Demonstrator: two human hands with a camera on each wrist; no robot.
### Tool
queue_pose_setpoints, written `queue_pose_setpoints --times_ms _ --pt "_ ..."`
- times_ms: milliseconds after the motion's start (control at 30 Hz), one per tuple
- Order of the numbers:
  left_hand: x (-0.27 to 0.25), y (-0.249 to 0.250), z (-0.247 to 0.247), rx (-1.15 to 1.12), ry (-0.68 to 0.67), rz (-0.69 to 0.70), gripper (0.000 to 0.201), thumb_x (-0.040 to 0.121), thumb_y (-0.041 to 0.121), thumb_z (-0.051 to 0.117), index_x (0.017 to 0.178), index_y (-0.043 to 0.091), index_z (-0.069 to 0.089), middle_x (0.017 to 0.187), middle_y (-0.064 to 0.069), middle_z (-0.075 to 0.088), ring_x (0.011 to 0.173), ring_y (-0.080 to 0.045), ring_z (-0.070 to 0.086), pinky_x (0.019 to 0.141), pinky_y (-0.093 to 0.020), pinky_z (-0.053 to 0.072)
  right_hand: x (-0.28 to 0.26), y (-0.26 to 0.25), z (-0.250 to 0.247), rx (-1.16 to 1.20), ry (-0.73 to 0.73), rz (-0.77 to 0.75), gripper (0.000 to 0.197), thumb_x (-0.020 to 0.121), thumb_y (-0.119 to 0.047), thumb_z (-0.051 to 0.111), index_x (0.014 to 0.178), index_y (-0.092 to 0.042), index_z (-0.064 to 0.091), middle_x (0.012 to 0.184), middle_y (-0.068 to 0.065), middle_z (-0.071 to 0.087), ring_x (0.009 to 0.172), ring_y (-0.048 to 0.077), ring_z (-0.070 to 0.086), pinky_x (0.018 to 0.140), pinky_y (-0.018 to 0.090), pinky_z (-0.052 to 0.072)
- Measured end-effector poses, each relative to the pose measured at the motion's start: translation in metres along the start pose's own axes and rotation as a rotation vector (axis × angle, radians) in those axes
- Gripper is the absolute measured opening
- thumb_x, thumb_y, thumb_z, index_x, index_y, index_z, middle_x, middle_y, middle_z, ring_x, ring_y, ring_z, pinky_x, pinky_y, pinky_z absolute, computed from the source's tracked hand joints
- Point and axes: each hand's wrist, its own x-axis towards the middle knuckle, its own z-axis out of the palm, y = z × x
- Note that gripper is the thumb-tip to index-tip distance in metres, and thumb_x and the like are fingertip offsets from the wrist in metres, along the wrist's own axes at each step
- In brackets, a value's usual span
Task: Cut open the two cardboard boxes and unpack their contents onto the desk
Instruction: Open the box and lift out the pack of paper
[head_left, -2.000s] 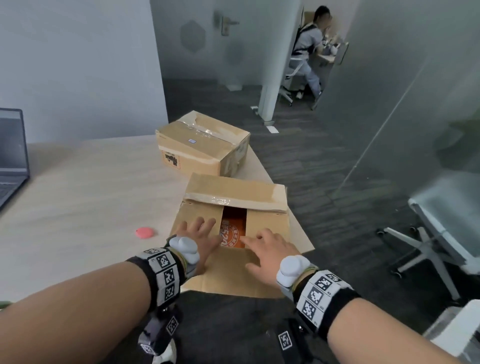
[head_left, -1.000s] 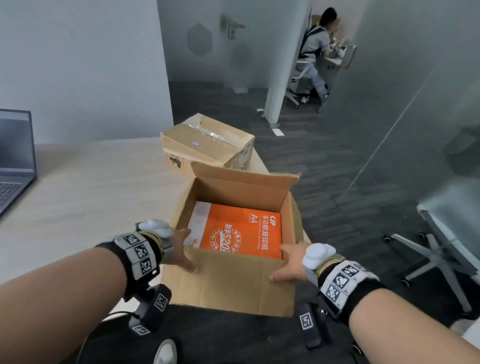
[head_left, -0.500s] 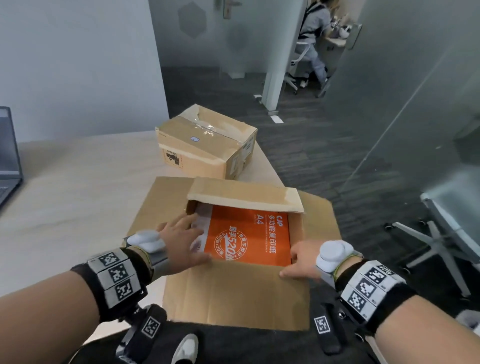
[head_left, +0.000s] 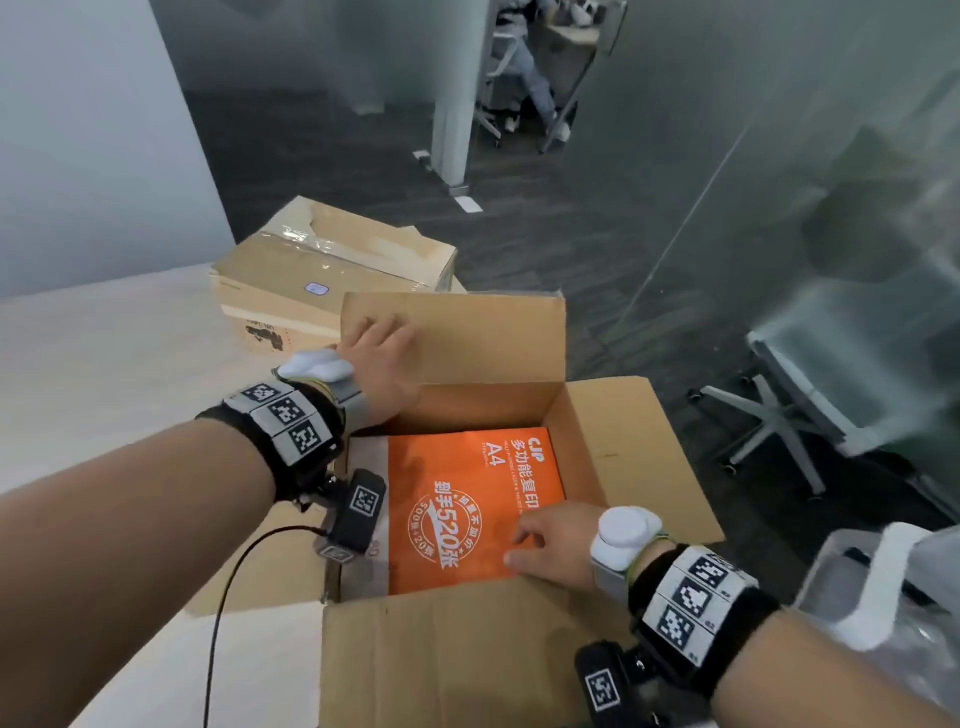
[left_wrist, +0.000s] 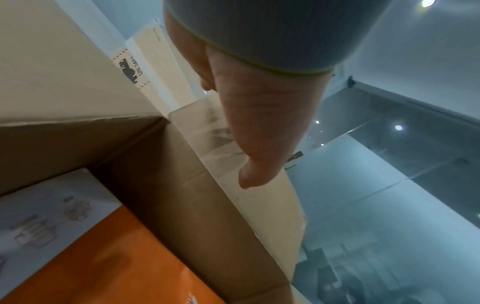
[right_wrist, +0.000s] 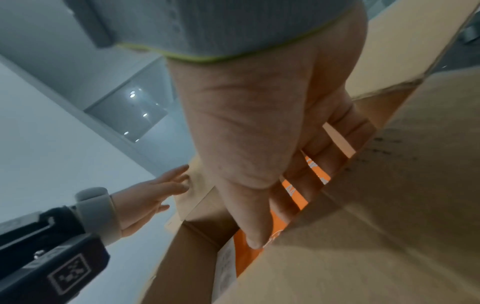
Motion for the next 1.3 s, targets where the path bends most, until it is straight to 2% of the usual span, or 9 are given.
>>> queue_pose_setpoints --times_ms 67,133,333,600,767,967,1100,1233,1300 --pt "-0.01 0.001 0.011 -0.003 -0.085 -0.006 0.081 0.082 0.047 0.063 0.152 0.016 0.037 0.155 -0.009 0.044 0.146 -0.029 0.03 0.115 -0.032 0.02 -0.013 0.002 0.013 0.059 0.039 0.034 0.039 0.091 -0.061 0.055 0.12 -0.036 0.065 0.111 -0.008 0.066 0.105 0.019 0.062 0.087 0.029 0.048" --pt "-0.017 -0.011 0.031 0.022 -0.115 0.044 0.099 0.065 0.052 0.053 0.154 0.011 0.036 0.159 -0.01 0.038 0.149 -0.031 0.026 0.118 -0.034 0.016 -0.013 0.002 0.018 0.143 0.097 0.072 0.035 0.092 -0.057 0.057 0.116 -0.034 0.067 0.108 -0.009 0.067 0.103 0.018 0.063 0.086 0.028 0.048" --pt "0.002 -0.052 0.055 0.064 -0.072 0.111 0.107 0.078 0.044 0.065 0.161 0.033 0.0 0.17 0.013 -0.006 0.157 -0.021 -0.007 0.121 -0.054 0.023 0.065 -0.008 -0.023 0.219 0.271 0.109 0.04 0.096 -0.045 0.055 0.131 -0.027 0.062 0.136 -0.001 0.059 0.122 0.022 0.057 0.098 0.029 0.044" --pt "0.041 -0.052 0.08 0.054 -0.001 0.114 0.106 0.074 0.041 0.061 0.162 0.035 0.002 0.171 0.011 -0.004 0.157 -0.021 -0.007 0.118 -0.057 0.027 0.172 0.003 -0.051 0.035 0.216 0.186 0.05 0.1 -0.031 0.047 0.147 -0.016 0.047 0.153 0.009 0.046 0.136 0.03 0.047 0.112 0.035 0.039" --pt "0.061 -0.053 0.093 0.044 -0.011 0.09 0.106 0.074 0.037 0.062 0.161 0.036 0.001 0.17 0.011 -0.005 0.156 -0.02 -0.01 0.118 -0.059 0.024 0.207 0.01 -0.043 -0.061 0.168 0.234 0.052 0.093 -0.05 0.044 0.135 -0.021 0.054 0.138 0.009 0.056 0.124 0.032 0.054 0.105 0.044 0.043" --pt "0.068 -0.049 0.106 0.055 0.023 0.045 0.103 0.072 0.039 0.061 0.16 0.038 0.007 0.17 0.013 -0.002 0.156 -0.018 -0.008 0.113 -0.057 0.031 0.227 0.014 -0.039 -0.148 0.118 0.271 0.075 0.085 -0.078 0.035 0.143 -0.031 0.049 0.142 0.008 0.05 0.132 0.033 0.045 0.112 0.048 0.033" --pt "0.072 -0.048 0.115 0.035 0.042 0.026 0.097 0.076 0.041 0.06 0.16 0.04 0.01 0.17 0.014 0.0 0.156 -0.017 -0.008 0.108 -0.061 0.035 0.246 0.02 -0.036 -0.086 0.09 0.239 0.071 0.087 -0.073 0.036 0.135 -0.024 0.053 0.133 0.009 0.06 0.118 0.032 0.058 0.099 0.042 0.045" --pt "0.074 -0.046 0.123 0.033 0.027 0.026 0.095 0.08 0.041 0.058 0.16 0.039 0.008 0.17 0.013 -0.001 0.156 -0.017 -0.009 0.11 -0.06 0.035 0.251 0.033 -0.035 -0.014 0.077 0.151 0.028 0.101 -0.049 0.044 0.103 -0.024 0.055 0.095 0.0 0.068 0.089 0.025 0.064 0.076 0.033 0.045" --pt "0.072 -0.046 0.128 0.076 0.011 0.032 0.092 0.084 0.045 0.057 0.161 0.038 0.006 0.17 0.011 -0.004 0.156 -0.017 -0.01 0.113 -0.058 0.031 0.251 0.035 -0.032 -0.004 0.077 0.115 0.024 0.102 -0.043 0.045 0.096 -0.023 0.056 0.083 -0.002 0.067 0.082 0.024 0.065 0.071 0.033 0.046"
